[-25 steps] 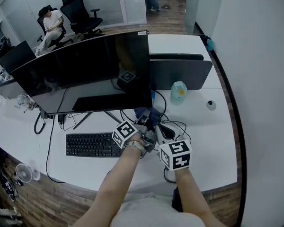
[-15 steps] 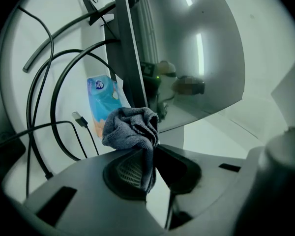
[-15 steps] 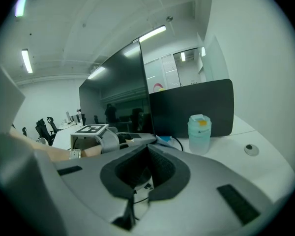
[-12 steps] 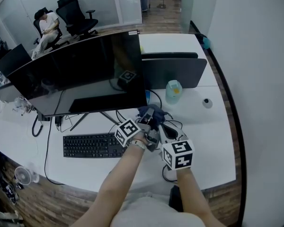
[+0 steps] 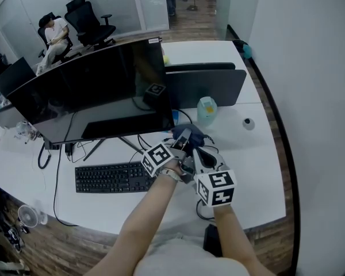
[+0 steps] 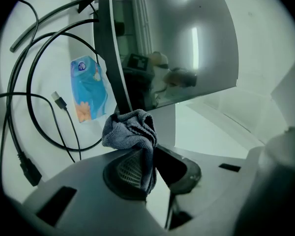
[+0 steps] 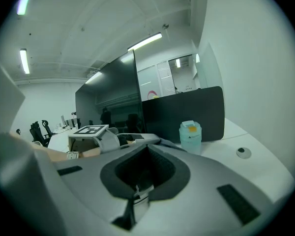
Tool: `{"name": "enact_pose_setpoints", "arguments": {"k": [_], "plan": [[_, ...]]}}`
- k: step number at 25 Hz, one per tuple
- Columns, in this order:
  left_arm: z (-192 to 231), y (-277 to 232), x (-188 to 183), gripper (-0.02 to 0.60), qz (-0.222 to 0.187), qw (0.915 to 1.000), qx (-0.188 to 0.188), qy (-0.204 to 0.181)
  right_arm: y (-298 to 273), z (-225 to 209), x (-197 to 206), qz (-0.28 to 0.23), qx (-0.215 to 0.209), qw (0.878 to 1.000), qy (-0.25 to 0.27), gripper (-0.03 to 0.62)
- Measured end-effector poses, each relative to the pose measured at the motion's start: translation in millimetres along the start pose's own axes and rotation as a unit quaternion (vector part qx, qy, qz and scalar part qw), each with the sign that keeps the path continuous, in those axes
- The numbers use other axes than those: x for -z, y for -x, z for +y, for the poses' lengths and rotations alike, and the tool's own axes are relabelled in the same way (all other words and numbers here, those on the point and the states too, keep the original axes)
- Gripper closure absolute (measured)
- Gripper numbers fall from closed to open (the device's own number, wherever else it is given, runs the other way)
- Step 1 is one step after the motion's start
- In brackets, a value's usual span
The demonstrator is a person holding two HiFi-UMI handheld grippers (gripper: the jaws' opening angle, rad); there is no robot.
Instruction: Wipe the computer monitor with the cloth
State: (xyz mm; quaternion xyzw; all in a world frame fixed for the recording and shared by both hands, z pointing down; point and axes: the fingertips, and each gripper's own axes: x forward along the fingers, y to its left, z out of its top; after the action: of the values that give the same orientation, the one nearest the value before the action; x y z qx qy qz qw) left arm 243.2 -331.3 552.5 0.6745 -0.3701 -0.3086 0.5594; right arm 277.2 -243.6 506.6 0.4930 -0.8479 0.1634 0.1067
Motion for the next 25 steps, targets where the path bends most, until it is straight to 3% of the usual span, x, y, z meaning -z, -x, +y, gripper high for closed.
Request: {"name": "enact_pose_setpoints", "arguments": {"k": [10,25], "plan": [[-17.2,-2.6,-14.5,0.522,-0.006,0.9997,0.013,-0.021,3.4,-3.1,-10.2,-0.016,0.011,1.000,0.002,0.586],[-26.5,5.2,-41.1,0.522,-0.020,0.9986,0.005,-0.049,0.3,1.8,-13.4,-0.011,0.010,1.000,0.017,0.586]]}}
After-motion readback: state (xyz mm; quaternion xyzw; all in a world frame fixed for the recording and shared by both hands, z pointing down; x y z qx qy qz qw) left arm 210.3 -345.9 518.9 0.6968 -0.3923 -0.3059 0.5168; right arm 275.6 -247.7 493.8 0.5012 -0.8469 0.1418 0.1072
